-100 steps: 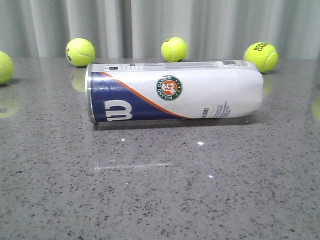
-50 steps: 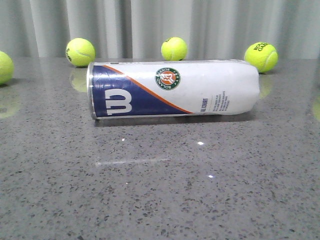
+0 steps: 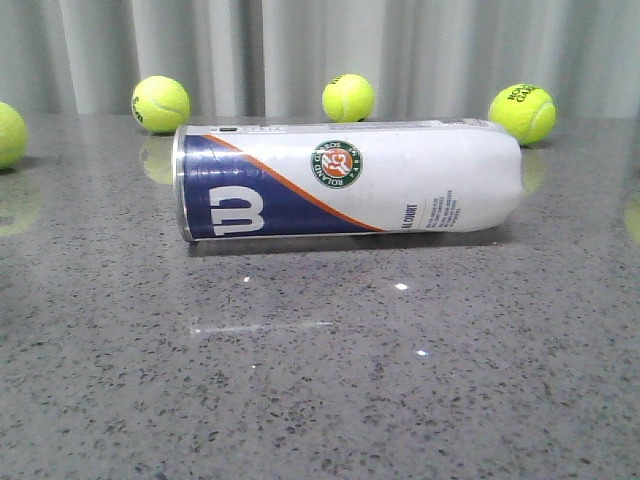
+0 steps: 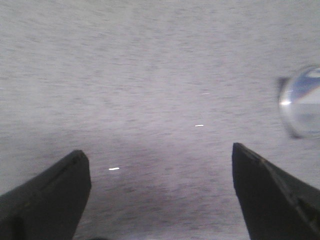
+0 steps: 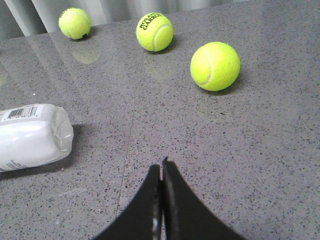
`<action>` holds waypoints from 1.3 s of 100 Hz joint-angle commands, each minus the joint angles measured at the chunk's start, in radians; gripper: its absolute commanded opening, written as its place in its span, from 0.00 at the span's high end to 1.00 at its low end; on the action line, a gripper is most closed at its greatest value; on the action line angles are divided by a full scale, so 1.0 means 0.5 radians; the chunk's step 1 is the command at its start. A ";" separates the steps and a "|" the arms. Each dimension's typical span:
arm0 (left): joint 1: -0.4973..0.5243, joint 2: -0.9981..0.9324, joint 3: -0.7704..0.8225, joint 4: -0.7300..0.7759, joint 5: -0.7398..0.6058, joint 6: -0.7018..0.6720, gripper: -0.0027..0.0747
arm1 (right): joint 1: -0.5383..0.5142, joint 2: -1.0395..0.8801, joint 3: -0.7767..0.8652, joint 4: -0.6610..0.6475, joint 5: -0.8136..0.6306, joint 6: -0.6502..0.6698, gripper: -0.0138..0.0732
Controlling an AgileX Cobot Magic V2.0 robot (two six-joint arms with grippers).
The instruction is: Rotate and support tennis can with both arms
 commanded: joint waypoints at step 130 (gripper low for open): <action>-0.443 1.414 -0.424 -2.028 0.330 1.060 0.24 | -0.012 0.014 -0.052 0.005 -0.144 -0.019 0.92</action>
